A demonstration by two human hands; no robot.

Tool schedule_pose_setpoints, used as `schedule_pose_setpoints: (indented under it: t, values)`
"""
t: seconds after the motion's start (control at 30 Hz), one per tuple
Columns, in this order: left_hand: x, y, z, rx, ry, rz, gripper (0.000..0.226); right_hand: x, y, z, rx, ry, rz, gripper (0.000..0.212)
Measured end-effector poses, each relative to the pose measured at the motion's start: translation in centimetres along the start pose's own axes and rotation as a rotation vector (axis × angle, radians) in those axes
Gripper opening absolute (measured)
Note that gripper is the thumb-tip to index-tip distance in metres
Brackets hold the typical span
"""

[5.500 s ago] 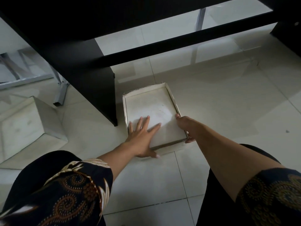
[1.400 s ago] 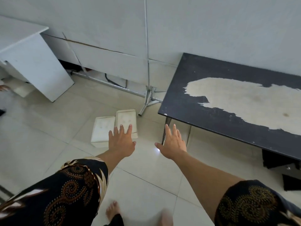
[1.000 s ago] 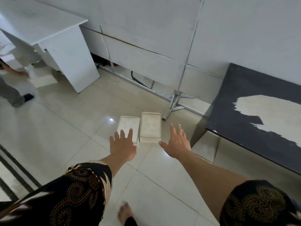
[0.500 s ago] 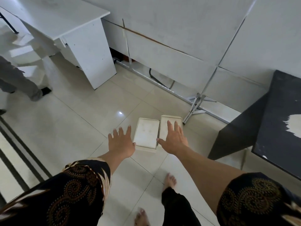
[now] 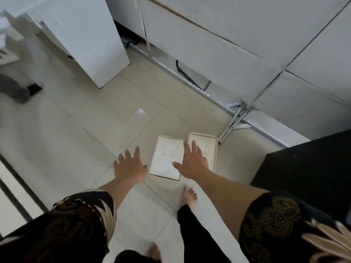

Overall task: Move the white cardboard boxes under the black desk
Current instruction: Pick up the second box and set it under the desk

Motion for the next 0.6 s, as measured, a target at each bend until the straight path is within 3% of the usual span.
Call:
schedule_pose_setpoints:
  t: [0.27,0.6]
  values:
    - [10.8,2.1,4.8,-0.019,-0.092,-0.047,0.082,7.4,-1.4,0.5,0.025,-0.069,-0.102,0.094]
    - [18.5,3.8,7.9,0.185,-0.360,-0.143,0.081,9.8,-1.9,1.2,0.259,-0.321,-0.098,0.095]
Point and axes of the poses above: each hand's wrist, its own x-axis towards the middle knuckle, its own y-axis out of the back of the hand, z = x × y, the point moved 9 cm from there along x, towards the middle knuckle, and after that the axes turned 14 degrees about -y, right-handed, at the moved point
